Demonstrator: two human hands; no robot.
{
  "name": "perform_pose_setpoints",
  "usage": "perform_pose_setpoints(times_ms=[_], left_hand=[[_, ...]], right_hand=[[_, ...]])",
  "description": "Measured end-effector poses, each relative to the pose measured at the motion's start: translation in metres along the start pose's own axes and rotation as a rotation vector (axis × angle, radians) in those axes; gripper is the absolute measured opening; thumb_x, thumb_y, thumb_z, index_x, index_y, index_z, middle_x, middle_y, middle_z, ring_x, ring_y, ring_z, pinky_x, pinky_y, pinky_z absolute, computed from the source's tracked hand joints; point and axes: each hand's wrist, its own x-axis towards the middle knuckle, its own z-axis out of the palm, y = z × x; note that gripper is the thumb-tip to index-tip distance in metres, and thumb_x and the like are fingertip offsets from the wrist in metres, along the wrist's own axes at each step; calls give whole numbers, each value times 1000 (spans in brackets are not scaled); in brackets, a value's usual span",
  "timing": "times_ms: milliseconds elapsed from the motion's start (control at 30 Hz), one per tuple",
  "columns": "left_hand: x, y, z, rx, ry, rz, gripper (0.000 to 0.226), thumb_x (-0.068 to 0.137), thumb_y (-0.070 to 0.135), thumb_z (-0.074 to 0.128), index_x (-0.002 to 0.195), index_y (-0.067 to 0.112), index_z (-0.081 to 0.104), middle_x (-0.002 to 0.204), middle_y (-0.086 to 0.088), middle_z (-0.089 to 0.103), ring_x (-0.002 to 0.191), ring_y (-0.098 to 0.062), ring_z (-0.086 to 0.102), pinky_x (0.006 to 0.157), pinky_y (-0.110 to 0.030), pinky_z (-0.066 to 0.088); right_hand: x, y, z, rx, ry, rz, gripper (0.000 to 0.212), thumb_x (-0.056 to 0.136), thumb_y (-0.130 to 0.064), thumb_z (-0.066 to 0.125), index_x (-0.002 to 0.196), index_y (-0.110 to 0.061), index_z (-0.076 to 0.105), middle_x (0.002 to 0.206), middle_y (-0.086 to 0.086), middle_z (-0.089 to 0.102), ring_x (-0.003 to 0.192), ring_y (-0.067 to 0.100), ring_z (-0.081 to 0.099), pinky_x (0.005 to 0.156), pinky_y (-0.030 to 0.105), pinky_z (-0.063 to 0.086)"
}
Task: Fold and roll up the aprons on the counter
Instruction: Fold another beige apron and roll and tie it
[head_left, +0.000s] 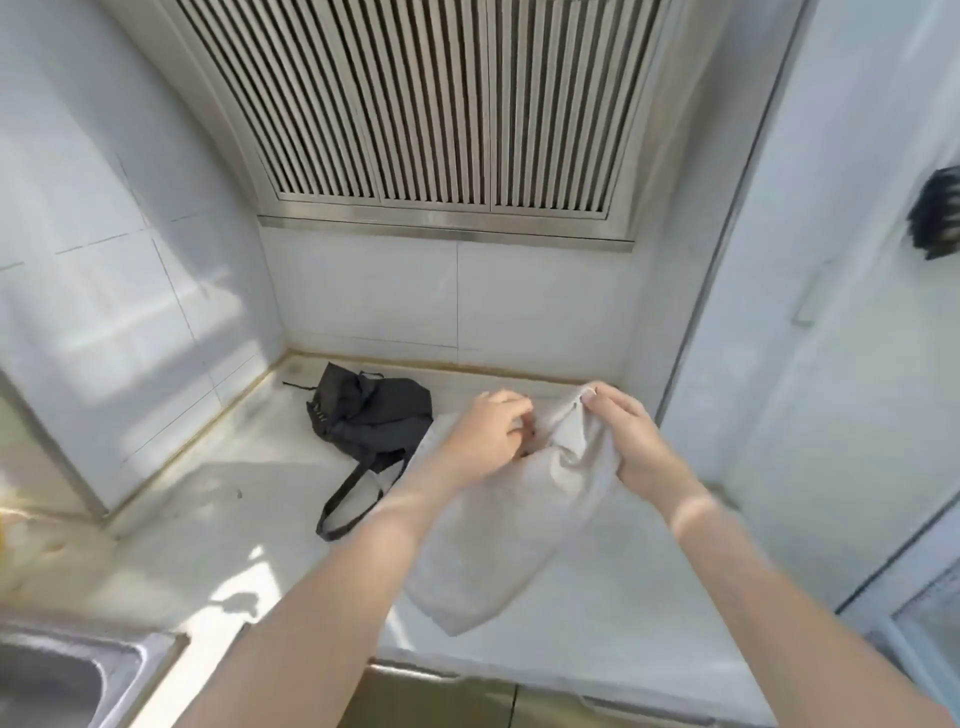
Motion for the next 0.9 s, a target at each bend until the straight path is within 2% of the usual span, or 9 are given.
perform_pose_setpoints(times_ms=[100, 167, 233, 300, 400, 567, 667, 767, 900], left_hand=[[-43, 26, 8, 50, -127, -131, 13, 97, 16, 37, 104, 9, 47, 105, -13, 60, 89, -27, 50, 62, -31, 24], [-67, 38, 12, 96, -169, -160, 10, 99, 20, 32, 96, 14, 38, 90, -13, 57, 78, -28, 48, 59, -33, 28], [-75, 44, 16, 126, -156, -137, 12, 100, 22, 31, 92, 14, 34, 77, -10, 50, 75, -29, 48, 60, -34, 30], [-81, 55, 19, 150, -139, -106, 13, 101, 22, 31, 95, 12, 37, 82, -13, 52, 79, -31, 50, 63, -33, 31], [-85, 72, 19, 145, -138, -85, 16, 101, 23, 32, 97, 12, 43, 95, -16, 58, 89, -33, 54, 67, -33, 34], [-88, 89, 13, -26, -191, -92, 15, 102, 25, 33, 98, 16, 44, 81, -1, 58, 67, -22, 60, 70, -33, 49], [-88, 84, 15, -133, -217, -73, 19, 100, 17, 40, 117, 19, 50, 100, 4, 58, 100, -20, 59, 80, -23, 41], [-89, 67, 18, -87, -308, -26, 58, 94, 10, 49, 147, 26, 30, 144, 2, 40, 135, -18, 36, 104, -25, 34], [-89, 59, 27, 42, -348, -31, 77, 91, 24, 61, 152, 29, 14, 158, 0, 17, 144, -23, 17, 114, -38, 27]], right_hand=[[-39, 6, -9, -189, 45, 54, 18, 93, -23, 59, 76, -18, 62, 76, 0, 57, 72, 13, 52, 62, 26, 39], [-66, 2, -14, -406, 117, 47, 22, 96, -19, 56, 75, -21, 63, 68, -6, 56, 64, 8, 50, 54, 21, 37], [-79, -1, -20, -560, 104, 49, 21, 98, -17, 52, 80, -19, 63, 68, -3, 55, 54, 16, 51, 41, 23, 39], [-95, -10, -25, -644, 111, 89, 18, 99, -19, 49, 88, -15, 63, 74, 2, 56, 44, 24, 49, 34, 24, 38], [-109, -25, -29, -698, 154, 126, 16, 99, -16, 46, 91, -11, 60, 68, 10, 56, 31, 20, 49, 33, 23, 38], [-119, -41, -29, -648, 249, 67, 21, 98, -8, 43, 83, -12, 57, 69, 6, 55, 58, 22, 56, 46, 29, 50], [-124, -47, -32, -481, 315, -6, 23, 100, -8, 40, 85, -16, 56, 75, 3, 50, 68, 15, 48, 57, 27, 43], [-134, -51, -37, -331, 324, -32, 26, 101, -13, 41, 80, -19, 55, 72, 1, 47, 66, 14, 46, 57, 28, 41], [-142, -56, -45, -203, 327, -97, 28, 101, -15, 42, 76, -19, 55, 71, 0, 47, 62, 12, 45, 53, 25, 36]])
